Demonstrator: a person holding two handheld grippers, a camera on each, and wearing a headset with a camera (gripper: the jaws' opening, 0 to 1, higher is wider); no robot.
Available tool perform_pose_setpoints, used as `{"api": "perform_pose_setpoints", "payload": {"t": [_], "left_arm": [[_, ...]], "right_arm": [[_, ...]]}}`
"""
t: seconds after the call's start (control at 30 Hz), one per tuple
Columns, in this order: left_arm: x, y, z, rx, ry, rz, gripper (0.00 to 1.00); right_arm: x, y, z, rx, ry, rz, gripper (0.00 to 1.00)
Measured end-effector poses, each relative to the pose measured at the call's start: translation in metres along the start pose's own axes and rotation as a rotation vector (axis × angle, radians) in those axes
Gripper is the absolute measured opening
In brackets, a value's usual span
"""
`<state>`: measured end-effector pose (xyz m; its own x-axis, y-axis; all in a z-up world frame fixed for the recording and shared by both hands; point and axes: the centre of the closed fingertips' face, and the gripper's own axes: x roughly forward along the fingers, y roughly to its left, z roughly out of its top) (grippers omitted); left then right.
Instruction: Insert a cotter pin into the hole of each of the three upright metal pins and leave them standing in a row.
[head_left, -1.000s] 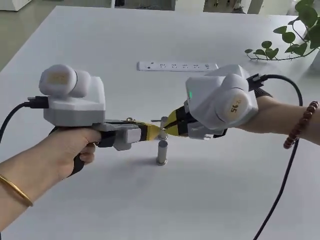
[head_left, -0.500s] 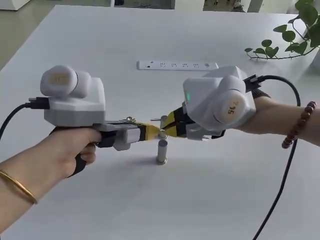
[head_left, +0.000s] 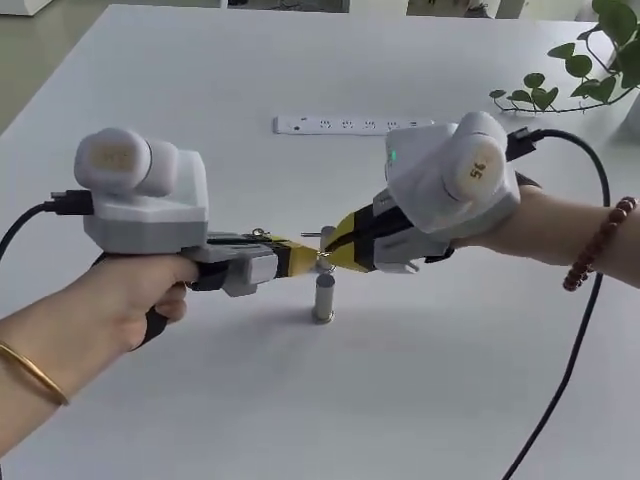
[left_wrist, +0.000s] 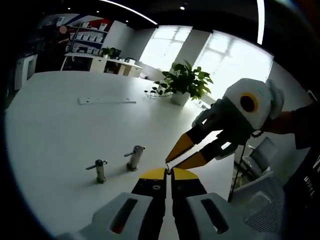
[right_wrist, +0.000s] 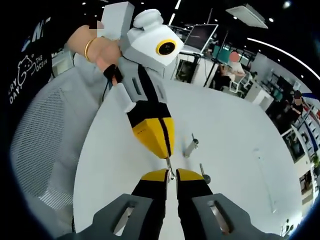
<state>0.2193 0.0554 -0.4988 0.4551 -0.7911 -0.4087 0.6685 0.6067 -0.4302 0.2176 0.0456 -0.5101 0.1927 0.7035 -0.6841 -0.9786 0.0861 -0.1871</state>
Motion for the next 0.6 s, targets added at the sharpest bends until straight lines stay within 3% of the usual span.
{"api": "perform_pose_setpoints", "payload": {"t": [0.1, 0.3, 0.5, 0.6], "left_arm": [[-0.001, 0.001, -0.001, 0.01, -0.002, -0.001, 0.0], [-0.004, 0.004, -0.003, 0.024, -0.01, -0.006, 0.0], [-0.008, -0.004, -0.001, 0.081, -0.034, -0.085, 0.0], [-0.01, -0.007, -0.003, 0.118, -0.035, -0.107, 0.0]], "right_arm": [[-0.003, -0.002, -0.001, 0.071, -0.023, 0.002, 0.03], [-0.01, -0.006, -0.005, 0.258, -0.087, 0.057, 0.07], [-0.017, 0.006, -0.008, 0.445, -0.155, 0.165, 0.09], [-0.019, 0.012, -0.009, 0.489, -0.172, 0.204, 0.1]]}}
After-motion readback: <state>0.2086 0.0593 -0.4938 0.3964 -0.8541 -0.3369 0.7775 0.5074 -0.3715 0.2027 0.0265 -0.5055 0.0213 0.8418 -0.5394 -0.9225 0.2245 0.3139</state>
